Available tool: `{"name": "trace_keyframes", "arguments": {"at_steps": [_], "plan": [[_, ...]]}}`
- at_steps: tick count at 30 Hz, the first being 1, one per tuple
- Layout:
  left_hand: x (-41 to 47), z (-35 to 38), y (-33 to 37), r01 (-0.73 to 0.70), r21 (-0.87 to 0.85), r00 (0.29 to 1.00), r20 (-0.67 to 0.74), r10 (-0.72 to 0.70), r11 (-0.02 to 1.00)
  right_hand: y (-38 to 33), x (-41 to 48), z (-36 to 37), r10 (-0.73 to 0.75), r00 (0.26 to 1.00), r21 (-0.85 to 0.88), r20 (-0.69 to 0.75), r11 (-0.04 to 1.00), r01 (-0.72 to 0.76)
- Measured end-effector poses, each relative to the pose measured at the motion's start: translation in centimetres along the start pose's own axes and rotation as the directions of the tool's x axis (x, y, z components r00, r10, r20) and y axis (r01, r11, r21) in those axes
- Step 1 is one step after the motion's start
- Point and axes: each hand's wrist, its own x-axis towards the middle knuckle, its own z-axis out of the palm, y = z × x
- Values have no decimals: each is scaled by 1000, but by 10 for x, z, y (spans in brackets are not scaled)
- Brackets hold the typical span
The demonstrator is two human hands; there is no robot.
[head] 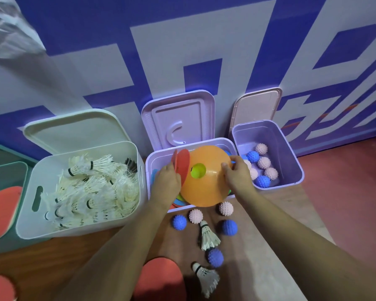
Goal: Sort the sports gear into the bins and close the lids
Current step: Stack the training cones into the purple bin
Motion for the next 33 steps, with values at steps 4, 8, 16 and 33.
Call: {"name": "trace_keyframes", "arguments": {"at_steps": [4, 8, 16, 33], "plan": [[-3, -18, 1, -63, 37, 980, -187, 69, 997, -6, 5, 11, -33, 998, 40, 45, 999, 31], [-14, -18, 3, -76, 228, 967, -222, 128, 971, -3, 9, 23, -319, 948, -407, -21, 869, 283], [-8, 17, -3, -99, 245, 983, 175, 56, 964, 27, 8, 45, -373, 795, -564, 478, 564, 604], [21, 34, -33, -293, 254, 912, 364, 190, 922, 51, 30, 41, -269, 804, -611, 531, 536, 583]]}}
